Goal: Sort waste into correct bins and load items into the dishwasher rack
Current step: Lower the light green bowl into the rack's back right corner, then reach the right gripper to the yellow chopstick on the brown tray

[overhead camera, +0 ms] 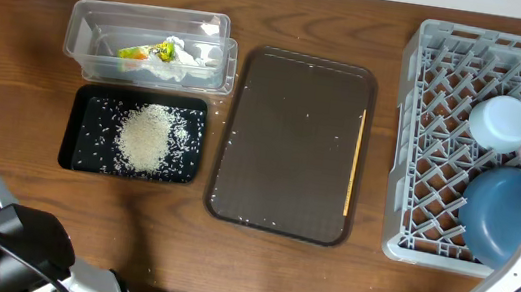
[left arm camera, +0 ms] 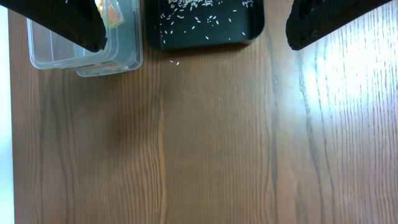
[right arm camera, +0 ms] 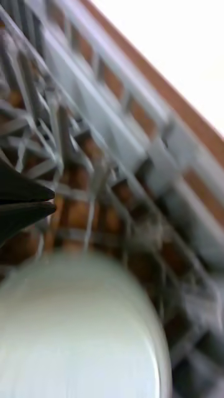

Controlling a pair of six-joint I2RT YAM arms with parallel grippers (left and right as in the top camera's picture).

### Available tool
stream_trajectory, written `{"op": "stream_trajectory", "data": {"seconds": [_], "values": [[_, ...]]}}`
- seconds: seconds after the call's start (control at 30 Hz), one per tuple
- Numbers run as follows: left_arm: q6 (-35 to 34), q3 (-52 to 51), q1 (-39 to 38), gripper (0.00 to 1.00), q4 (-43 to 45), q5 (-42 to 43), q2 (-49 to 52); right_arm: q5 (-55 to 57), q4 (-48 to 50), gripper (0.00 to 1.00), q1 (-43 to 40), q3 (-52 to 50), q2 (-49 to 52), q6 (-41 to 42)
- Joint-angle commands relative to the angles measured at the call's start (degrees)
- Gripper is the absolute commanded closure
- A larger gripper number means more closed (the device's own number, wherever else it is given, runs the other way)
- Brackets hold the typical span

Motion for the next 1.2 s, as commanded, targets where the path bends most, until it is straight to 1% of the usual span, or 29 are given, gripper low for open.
{"op": "stream_trajectory", "data": {"seconds": [0.0, 0.13, 0.23, 0.33, 0.4, 0.43, 0.47, 0.5, 0.53, 0.57, 0.6, 0.77, 0.83, 0.93, 1.0, 1.1, 1.17], "values": [[0.3, -0.1, 0.1, 0.05, -0.3, -0.3, 0.3, -13.5, 0.3, 0.99, 1.1, 0.0, -3.5, -1.2], [0.3, -0.1, 0.1, 0.06, -0.3, -0.3, 0.3, -20.1, -0.4, 0.91, 2.8, 0.0, -9.2, -1.2], [0.3, -0.1, 0.1, 0.06, -0.3, -0.3, 0.3, -23.1, -2.6, 0.91, 5.5, 0.0, -14.3, -1.9], [0.3, -0.1, 0.1, 0.06, -0.3, -0.3, 0.3, -23.4, -5.6, 0.9, 9.9, 0.0, -18.6, -4.2], [0.3, -0.1, 0.1, 0.06, -0.3, -0.3, 0.3, -20.2, -8.6, 0.83, 14.4, 0.0, -21.1, -5.7], [0.3, -0.1, 0.1, 0.06, -0.3, -0.3, 0.3, -18.0, -9.9, 0.78, 16.2, 0.0, -21.7, -5.7], [0.3, -0.1, 0.1, 0.06, -0.3, -0.3, 0.3, -14.8, -11.6, 0.67, 18.7, 0.0, -22.4, -5.7], [0.3, -0.1, 0.1, 0.06, -0.3, -0.3, 0.3, -11.3, -13.1, 0.54, 21.4, 0.0, -22.7, -5.7], [0.3, -0.1, 0.1, 0.06, -0.3, -0.3, 0.3, -8.0, -14.2, 0.36, 24.2, 0.0, -22.8, -5.7], [0.3, -0.1, 0.1, 0.06, -0.3, -0.3, 0.3, -5.7, -15.0, 0.15, 26.9, 0.0, -22.8, -5.7], [0.3, -0.1, 0.1, 0.05, -0.3, -0.3, 0.3, -4.2, -16.0, 0.01, 30.0, 0.0, -22.4, -5.7], [0.3, -0.1, 0.1, 0.05, -0.3, -0.3, 0.3, -3.8, -21.9, 0.01, 41.0, 0.0, -21.2, -5.8], [0.3, -0.1, 0.1, 0.06, -0.3, -0.3, 0.3, -3.0, -23.9, 0.01, 44.7, 0.0, -20.7, -7.4], [0.3, -0.1, 0.1, 0.06, -0.3, -0.3, 0.3, 2.1, -28.3, 0.01, 49.5, 0.0, -19.7, -6.9], [0.3, -0.1, 0.1, 0.06, -0.3, -0.3, 0.3, 4.9, -31.5, 0.01, 52.0, 0.0, -18.9, -2.6], [0.3, -0.1, 0.1, 0.06, -0.3, -0.3, 0.3, 8.4, -36.5, 0.01, 55.5, -0.1, -16.4, 7.6], [0.3, -0.1, 0.1, 0.06, -0.3, -0.3, 0.3, 11.0, -39.4, 0.01, 57.4, -0.1, -14.4, 11.7]]}}
